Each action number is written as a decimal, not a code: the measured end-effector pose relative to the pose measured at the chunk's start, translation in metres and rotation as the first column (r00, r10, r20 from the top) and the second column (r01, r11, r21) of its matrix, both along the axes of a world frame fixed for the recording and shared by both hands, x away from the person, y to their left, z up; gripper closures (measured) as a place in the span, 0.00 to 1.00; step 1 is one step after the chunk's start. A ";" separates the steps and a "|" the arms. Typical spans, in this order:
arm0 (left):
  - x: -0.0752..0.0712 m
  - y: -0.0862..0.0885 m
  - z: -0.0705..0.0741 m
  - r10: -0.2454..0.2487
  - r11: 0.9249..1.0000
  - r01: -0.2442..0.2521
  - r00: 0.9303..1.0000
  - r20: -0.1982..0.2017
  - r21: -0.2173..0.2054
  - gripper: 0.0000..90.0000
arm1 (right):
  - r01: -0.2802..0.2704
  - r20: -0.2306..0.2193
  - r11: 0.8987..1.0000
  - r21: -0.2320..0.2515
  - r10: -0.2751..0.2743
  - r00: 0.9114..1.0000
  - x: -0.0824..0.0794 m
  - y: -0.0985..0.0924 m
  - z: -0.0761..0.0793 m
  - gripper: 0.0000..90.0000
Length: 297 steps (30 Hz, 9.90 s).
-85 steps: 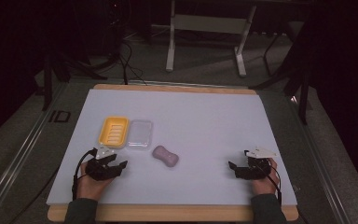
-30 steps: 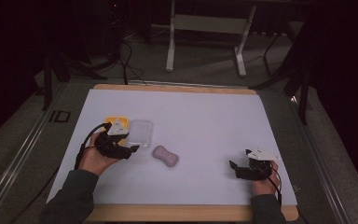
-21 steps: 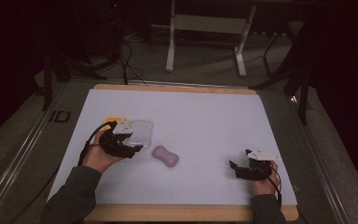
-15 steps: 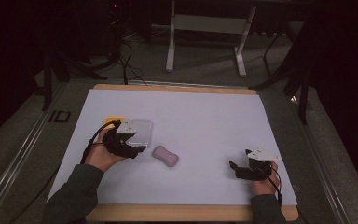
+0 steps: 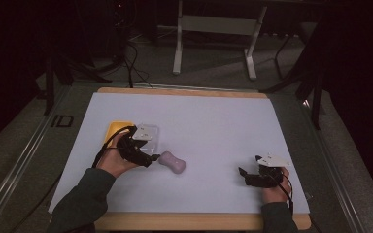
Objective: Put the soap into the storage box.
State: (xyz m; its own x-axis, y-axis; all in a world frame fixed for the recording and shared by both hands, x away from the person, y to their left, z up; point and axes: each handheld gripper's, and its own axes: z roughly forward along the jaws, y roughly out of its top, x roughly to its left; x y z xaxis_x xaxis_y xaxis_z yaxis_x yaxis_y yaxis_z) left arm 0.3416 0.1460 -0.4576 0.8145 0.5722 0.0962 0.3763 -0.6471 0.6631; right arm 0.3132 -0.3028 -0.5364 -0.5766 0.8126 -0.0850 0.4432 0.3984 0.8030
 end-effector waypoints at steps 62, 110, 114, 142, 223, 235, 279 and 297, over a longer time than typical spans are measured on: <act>-0.011 -0.081 -0.055 -0.309 0.938 0.331 0.933 -0.184 0.103 0.97 | -0.015 -0.003 1.000 -0.024 0.015 1.000 0.000 0.003 -0.001 0.17; 0.042 -0.079 -0.044 -0.224 0.951 0.266 0.945 -0.237 0.160 0.37 | -0.024 -0.009 0.999 -0.032 0.024 1.000 0.000 0.004 -0.001 0.17; 0.047 -0.080 -0.050 -0.202 0.946 0.255 0.946 -0.254 0.199 0.39 | -0.026 -0.009 0.999 -0.037 0.025 1.000 0.001 0.004 -0.001 0.17; 0.063 -0.113 -0.040 -0.119 0.851 0.303 0.907 -0.405 0.428 0.53 | -0.034 -0.021 0.997 -0.065 0.033 0.999 0.001 0.007 -0.002 0.17; 0.075 -0.079 -0.001 -0.001 0.854 0.202 0.922 -0.386 0.480 0.56 | -0.037 -0.024 0.997 -0.072 0.035 0.999 0.001 0.008 -0.002 0.17; 0.083 -0.068 0.008 0.075 0.865 0.127 0.925 -0.373 0.486 0.55 | -0.037 -0.025 0.996 -0.075 0.036 0.999 0.001 0.008 -0.002 0.17; 0.096 -0.036 0.022 0.278 0.893 -0.117 0.903 -0.327 0.434 0.55 | -0.039 -0.024 0.996 -0.080 0.037 0.999 0.001 0.009 -0.002 0.17; 0.098 -0.021 0.023 0.335 0.888 -0.179 0.883 -0.328 0.424 0.55 | -0.034 -0.022 0.997 -0.076 0.033 0.999 0.001 0.008 -0.002 0.17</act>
